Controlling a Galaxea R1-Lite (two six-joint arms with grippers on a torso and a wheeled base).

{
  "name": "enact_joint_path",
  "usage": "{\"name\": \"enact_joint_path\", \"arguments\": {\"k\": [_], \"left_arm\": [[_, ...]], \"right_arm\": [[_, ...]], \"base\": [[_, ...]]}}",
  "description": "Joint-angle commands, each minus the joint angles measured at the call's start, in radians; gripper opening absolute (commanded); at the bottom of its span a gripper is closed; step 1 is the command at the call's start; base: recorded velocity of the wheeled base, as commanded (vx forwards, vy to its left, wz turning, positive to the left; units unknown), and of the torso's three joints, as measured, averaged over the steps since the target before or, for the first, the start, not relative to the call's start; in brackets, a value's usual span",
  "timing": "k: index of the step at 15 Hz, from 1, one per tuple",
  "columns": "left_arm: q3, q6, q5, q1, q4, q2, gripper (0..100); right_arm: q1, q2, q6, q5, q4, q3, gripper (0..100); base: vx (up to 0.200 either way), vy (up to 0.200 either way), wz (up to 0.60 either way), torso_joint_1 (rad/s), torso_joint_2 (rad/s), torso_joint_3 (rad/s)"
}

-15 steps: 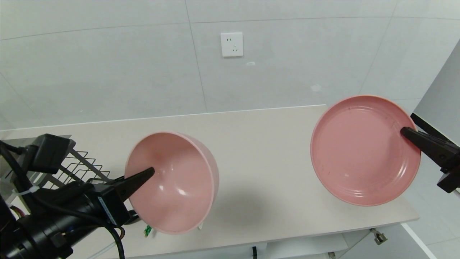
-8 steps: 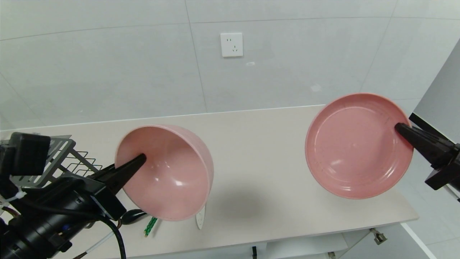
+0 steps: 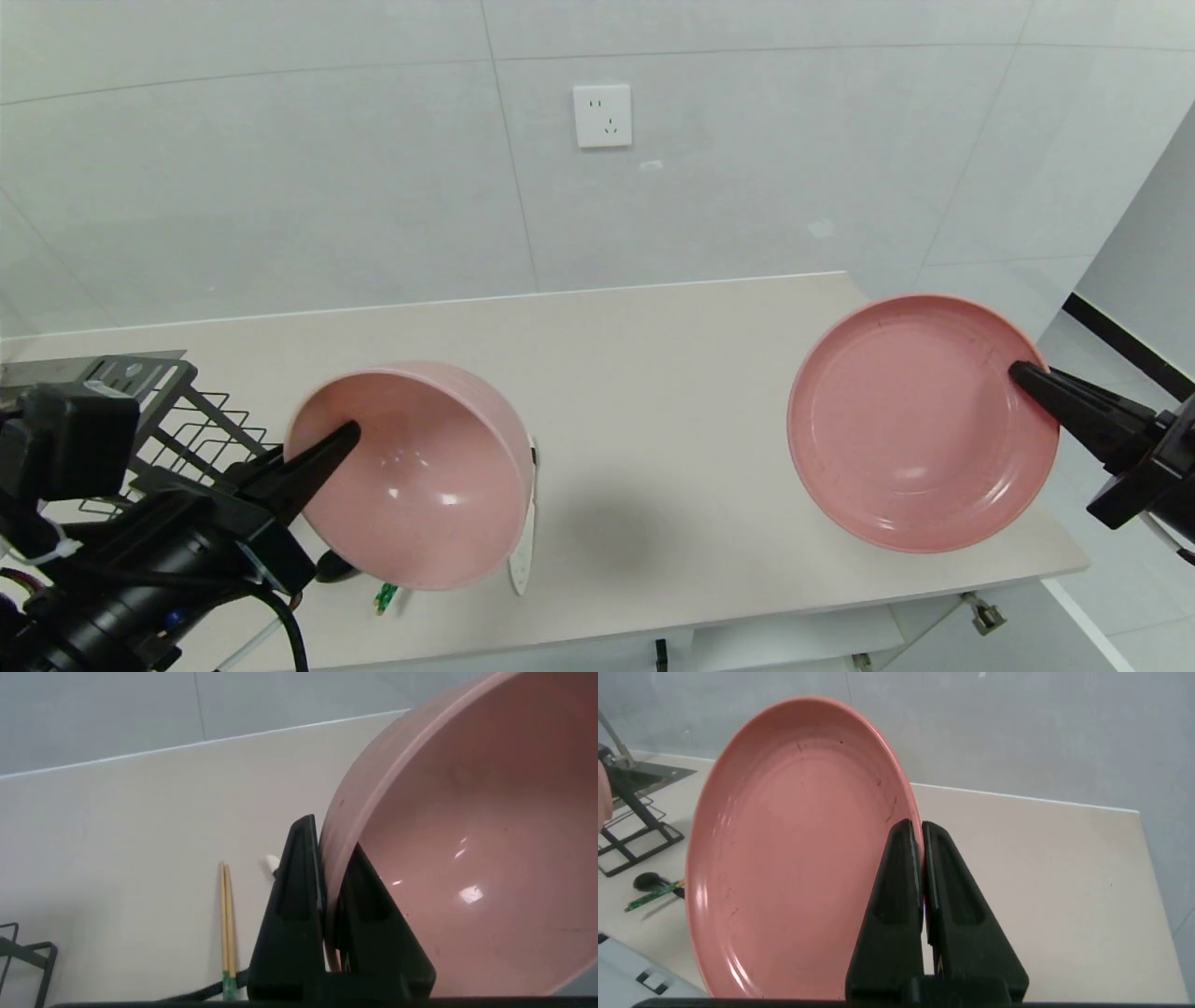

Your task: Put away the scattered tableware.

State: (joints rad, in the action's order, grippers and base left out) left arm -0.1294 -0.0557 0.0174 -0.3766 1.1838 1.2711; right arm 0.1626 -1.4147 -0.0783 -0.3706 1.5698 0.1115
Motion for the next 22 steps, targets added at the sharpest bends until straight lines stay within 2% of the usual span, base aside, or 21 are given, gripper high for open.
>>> {"name": "enact_joint_path", "arguments": {"k": [1,2,4,5,9,13,16,18,20,22], "left_arm": [[0.007,0.002,-0.001,0.007,0.000,0.013,0],[0.005,0.002,-0.001,0.007,-0.001,0.019,0],[-0.004,0.050,-0.001,0.007,0.005,0.059,0],[-0.006,0.063,0.001,0.007,0.008,0.082,0],[0.002,0.056,0.001,0.007,0.094,0.094,0],[0.019,0.056,-0.001,0.007,0.097,0.090,0],[0.028,0.053,-0.002,0.002,0.108,0.083,0],[0.033,0.031,-0.002,0.004,0.129,0.087,0],[0.039,0.031,-0.004,0.002,0.131,0.088,0],[0.037,0.030,-0.004,0.002,0.131,0.090,0]], "right_arm": [[0.000,0.010,0.000,-0.001,0.001,-0.003,0],[0.000,0.005,0.002,-0.002,0.001,-0.003,0],[0.000,-0.012,0.002,-0.002,0.001,0.002,0],[0.000,-0.013,0.002,-0.002,0.001,0.004,0],[0.000,-0.012,0.006,-0.002,0.001,0.017,0],[0.005,-0.017,0.003,-0.002,0.001,0.019,0],[0.008,-0.015,0.002,-0.002,0.001,0.017,0],[0.009,0.003,-0.005,-0.002,0.001,0.017,0],[0.011,0.019,-0.008,-0.002,0.001,0.017,0],[0.011,0.017,-0.006,-0.002,0.001,0.017,0]], "base": [[0.000,0.000,0.00,0.000,0.00,0.000],[0.000,0.000,0.00,0.000,0.00,0.000],[0.000,0.000,0.00,0.000,0.00,0.000],[-0.200,0.000,0.00,0.007,0.01,0.007],[-0.200,0.000,0.00,0.007,0.00,0.000],[-0.200,0.000,0.00,-0.004,0.00,0.001],[0.000,0.000,0.00,0.000,0.00,0.000],[0.000,0.000,-0.30,-0.004,-0.01,0.004],[0.000,0.000,-0.60,0.007,0.00,0.007],[0.000,0.000,0.00,0.000,0.00,0.000]]}}
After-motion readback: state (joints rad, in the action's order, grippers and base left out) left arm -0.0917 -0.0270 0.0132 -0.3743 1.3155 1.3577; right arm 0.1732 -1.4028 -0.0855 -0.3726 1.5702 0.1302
